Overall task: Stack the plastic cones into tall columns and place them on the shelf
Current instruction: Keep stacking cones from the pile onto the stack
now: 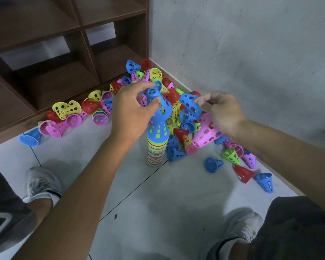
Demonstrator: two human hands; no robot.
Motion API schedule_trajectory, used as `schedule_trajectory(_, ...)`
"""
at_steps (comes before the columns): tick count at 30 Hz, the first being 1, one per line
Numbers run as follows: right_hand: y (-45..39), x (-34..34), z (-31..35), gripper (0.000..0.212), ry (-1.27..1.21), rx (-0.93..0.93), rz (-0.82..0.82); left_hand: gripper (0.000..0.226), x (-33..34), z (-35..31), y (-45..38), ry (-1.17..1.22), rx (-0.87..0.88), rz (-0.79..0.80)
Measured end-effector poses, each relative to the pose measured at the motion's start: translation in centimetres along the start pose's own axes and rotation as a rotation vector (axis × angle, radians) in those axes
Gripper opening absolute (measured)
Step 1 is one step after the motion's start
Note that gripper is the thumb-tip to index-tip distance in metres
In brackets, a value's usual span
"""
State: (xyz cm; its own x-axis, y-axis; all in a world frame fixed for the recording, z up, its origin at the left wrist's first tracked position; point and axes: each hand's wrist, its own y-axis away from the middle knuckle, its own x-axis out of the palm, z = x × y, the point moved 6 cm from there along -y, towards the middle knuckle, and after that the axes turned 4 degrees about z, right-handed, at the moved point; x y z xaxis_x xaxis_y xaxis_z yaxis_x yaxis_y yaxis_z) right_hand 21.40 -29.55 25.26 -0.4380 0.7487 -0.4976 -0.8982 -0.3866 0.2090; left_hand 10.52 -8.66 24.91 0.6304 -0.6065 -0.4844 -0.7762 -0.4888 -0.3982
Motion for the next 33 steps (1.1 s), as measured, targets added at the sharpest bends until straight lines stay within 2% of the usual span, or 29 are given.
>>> schedule_trajectory(4, -0.1, 0.1, 0.0, 0.018, -0.019, -0.008, 0.002, 0.034, 1.7, 0.9, 0.7, -0.029, -0.008, 0.099)
schedule_trajectory(9, -0.2, 0.1, -0.1, 0.015, -0.025, -0.01, 0.003, 0.039, 3.5, 3.1, 2.2, -0.038, -0.096, 0.271)
schedule_trajectory(12, -0.2, 0.4, -0.3, 0.014, -0.04, 0.0, 0.014, 0.04, 3.9, 3.7, 2.4, 0.006, -0.128, 0.321)
schedule_trajectory(15, -0.1, 0.8, -0.1, 0.014, -0.082, 0.007, 0.028, 0.038, 3.4, 3.4, 1.9, 0.1, -0.142, 0.295)
schedule_trajectory(20, 0.4, 2.0, 1.1, 0.015, -0.186, -0.063, 0.121, 0.039, 3.2, 2.0, 1.4, 0.368, -0.271, 0.287)
schedule_trajectory(25, 0.9, 2.9, 1.6, 0.016, -0.324, -0.093, 0.204, 0.003, 4.4, 1.7, 1.9, 0.544, -0.339, 0.293)
schedule_trajectory(27, 1.1, 3.3, 1.7, 0.016, -0.369, -0.1, 0.253, 0.006, 4.6, 1.5, 2.1, 0.614, -0.359, 0.282)
schedule_trajectory(30, 1.3, 3.7, 1.8, 0.017, -0.4, -0.106, 0.283, 0.029, 4.9, 1.4, 2.3, 0.716, -0.415, 0.262)
schedule_trajectory(33, 1.3, 3.3, 1.7, 0.021, -0.394, -0.076, 0.208, 0.027, 4.2, 1.8, 2.1, 0.756, -0.428, 0.161)
